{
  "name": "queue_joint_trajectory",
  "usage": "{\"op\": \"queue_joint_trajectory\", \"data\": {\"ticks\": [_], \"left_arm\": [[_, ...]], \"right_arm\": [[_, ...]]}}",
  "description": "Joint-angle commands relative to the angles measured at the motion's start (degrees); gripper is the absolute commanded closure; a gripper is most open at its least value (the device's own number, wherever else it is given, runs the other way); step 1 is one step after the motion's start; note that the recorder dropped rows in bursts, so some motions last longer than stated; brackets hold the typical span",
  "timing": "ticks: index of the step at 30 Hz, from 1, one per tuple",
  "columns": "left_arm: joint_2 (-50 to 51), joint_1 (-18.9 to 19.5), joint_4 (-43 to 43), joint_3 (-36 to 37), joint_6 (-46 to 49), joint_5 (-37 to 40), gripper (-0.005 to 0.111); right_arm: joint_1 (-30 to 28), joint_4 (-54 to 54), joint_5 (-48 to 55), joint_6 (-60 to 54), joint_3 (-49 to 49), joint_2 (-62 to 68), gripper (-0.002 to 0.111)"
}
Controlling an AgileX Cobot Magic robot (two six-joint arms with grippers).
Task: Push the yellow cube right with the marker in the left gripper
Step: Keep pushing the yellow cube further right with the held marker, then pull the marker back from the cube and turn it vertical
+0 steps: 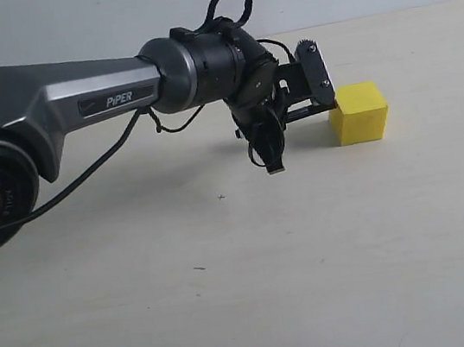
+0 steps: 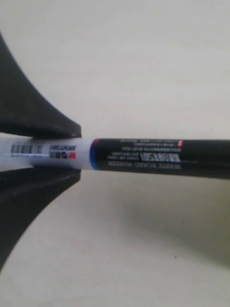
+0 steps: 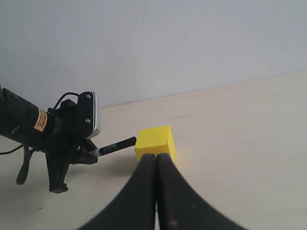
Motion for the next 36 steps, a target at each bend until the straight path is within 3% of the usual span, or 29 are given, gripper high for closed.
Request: {"op": "queue_joint_trajectory", "data": {"ticks": [1, 7, 22, 29, 36], "left_arm": [[-0.40, 0.02, 0.24, -0.22, -0.58, 3.84, 0.107], [-0.53, 0.02, 0.46, -0.22, -1.10, 8.58, 0.107], [-4.42, 0.11, 1.70, -0.22, -18.03, 24.30, 0.107], [-5.91, 1.24, -10.43, 0.55, -24.45, 24.00, 0.107], [-7.44, 1.73, -12.16, 1.79, -31.60, 25.98, 0.107]], "right_arm": [[0.01, -0.03, -0.34, -0.43, 0.24, -0.05, 0.108], [0.01, -0.03, -0.34, -0.43, 0.24, -0.05, 0.108], [0.01, -0.03, -0.34, -0.43, 0.24, -0.05, 0.108], [0.01, -0.03, -0.34, -0.43, 0.24, -0.05, 0.108], [0.01, -0.03, -0.34, -0.43, 0.24, -0.05, 0.108]]}}
